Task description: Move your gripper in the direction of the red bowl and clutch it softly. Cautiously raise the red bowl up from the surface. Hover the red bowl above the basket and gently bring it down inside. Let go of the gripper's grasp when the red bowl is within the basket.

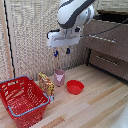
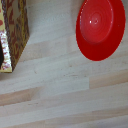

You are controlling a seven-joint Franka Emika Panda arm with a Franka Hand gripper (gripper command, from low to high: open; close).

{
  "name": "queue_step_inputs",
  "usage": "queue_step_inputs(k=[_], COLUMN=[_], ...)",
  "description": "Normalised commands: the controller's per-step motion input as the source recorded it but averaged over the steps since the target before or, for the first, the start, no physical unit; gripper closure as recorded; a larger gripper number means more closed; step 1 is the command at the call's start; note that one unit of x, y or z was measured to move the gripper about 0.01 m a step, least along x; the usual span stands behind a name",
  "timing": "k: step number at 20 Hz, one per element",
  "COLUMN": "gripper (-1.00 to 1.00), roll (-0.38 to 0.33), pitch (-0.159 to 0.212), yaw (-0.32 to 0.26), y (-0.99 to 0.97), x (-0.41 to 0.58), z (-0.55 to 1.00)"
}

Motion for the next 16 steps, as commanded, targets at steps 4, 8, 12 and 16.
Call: queue_step_inputs(k=[4,8,12,16], gripper=[-1.0,-1.0,-1.0,-1.0], roll=[0.063,0.09,0.086,0.073], pitch=[0.003,0.0,0.0,0.002], yaw=[-0.014,-0.018,-0.016,-0.021], y=[-0.54,-0.7,-0.67,-0.54], x=[-0.235,-0.315,-0.306,-0.306], z=[-0.28,-0.3,-0.3,-0.36])
